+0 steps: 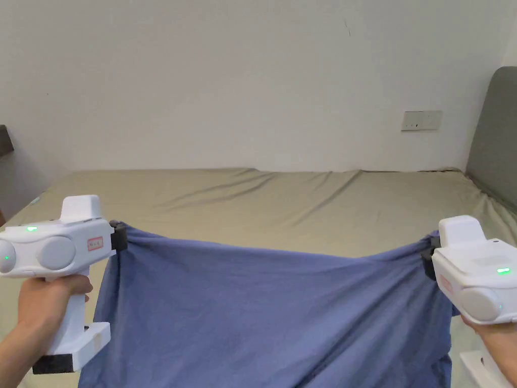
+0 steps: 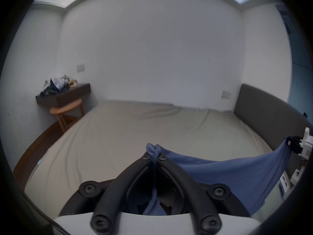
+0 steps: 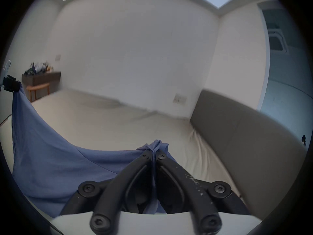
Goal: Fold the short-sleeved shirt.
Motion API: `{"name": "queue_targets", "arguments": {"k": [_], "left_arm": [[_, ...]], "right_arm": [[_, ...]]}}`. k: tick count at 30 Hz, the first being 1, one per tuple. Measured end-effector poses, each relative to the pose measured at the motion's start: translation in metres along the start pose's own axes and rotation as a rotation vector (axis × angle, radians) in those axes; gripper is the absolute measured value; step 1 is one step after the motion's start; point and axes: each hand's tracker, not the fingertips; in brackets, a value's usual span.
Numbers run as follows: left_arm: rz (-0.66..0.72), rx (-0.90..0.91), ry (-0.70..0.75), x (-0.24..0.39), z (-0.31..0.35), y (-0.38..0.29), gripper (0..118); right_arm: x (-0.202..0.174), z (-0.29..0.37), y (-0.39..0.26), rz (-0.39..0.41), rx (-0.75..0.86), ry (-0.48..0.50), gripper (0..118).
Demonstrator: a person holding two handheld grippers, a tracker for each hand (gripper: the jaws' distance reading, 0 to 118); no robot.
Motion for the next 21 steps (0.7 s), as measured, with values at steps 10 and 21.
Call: {"name": "queue_targets", "arguments": {"k": [10,21], "left_arm": [[-0.083,0.321,0.107,0.006,0.048,0.17,2],[0.022,0.477,0.125,0.024,0.027,0.255,2]], "right_arm": [[0.039,0.027,0.189,-0.008,0.368,-0.07,5],[0.071,0.003,0.27,-0.129,0.479,-0.046,5]]}}
